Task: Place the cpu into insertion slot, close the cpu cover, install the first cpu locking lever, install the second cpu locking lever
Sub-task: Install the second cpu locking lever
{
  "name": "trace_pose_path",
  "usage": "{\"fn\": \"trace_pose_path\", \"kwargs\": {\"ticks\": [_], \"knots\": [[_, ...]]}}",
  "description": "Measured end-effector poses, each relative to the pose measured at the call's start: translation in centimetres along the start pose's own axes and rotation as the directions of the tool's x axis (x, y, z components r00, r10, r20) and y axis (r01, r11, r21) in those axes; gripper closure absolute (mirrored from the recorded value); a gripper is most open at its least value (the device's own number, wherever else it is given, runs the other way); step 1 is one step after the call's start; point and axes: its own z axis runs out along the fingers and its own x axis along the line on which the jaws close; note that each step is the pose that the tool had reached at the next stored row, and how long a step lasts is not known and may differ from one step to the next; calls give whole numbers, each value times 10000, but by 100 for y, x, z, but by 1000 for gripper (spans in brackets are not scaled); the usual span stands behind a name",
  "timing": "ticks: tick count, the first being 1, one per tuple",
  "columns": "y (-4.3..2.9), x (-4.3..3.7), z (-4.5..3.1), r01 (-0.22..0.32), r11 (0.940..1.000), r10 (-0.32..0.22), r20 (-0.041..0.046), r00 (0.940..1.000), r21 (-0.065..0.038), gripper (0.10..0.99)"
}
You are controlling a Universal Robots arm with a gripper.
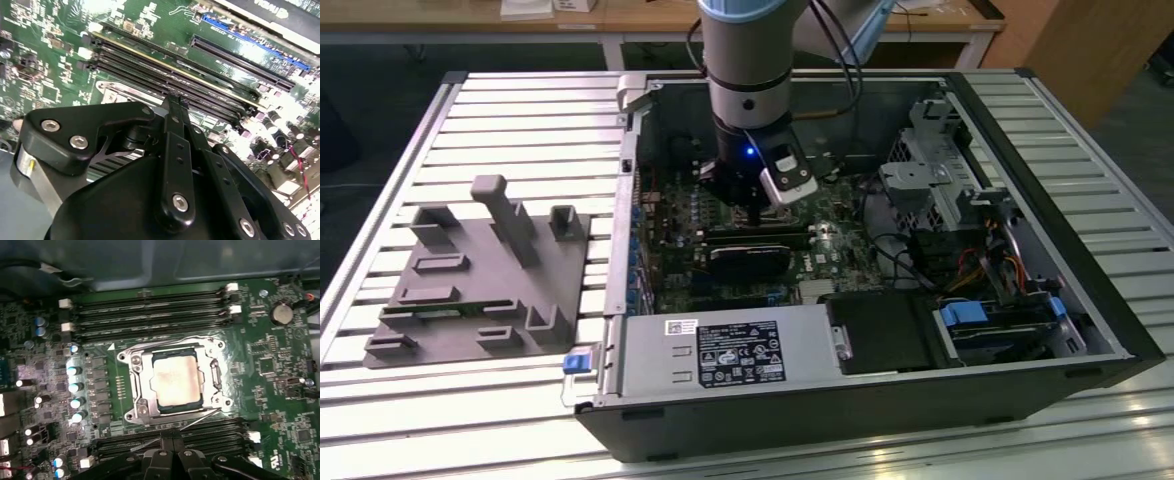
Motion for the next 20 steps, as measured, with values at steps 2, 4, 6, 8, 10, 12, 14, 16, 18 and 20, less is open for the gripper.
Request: {"fn": "trace_pose_path", "kwargs": {"ticks": [2, 4, 6, 8, 10, 12, 14, 16, 18, 20], "knots": [[-11, 23, 7, 103, 9999, -104, -9, 9999, -35, 980], [-24, 50, 13, 185, 9998, -185, -17, 9998, -67, 980], [-29, 60, 13, 251, 9997, -251, -20, 9997, -75, 980], [-30, 63, 14, 280, 9996, -280, -21, 9996, -78, 980], [-36, 71, 19, 325, 9993, -326, -37, 9995, -197, 980], [-39, 80, 28, 368, 9984, -371, -65, 9993, -418, 980], [-45, 91, 37, 417, 9974, -423, -86, 9991, -591, 980], [-61, 101, 44, 460, 9968, -467, -94, 9989, -653, 980], [-86, 116, 48, 494, 9964, -502, -98, 9987, -682, 980], [-108, 131, 51, 525, 9960, -533, -103, 9985, -717, 980]]}}
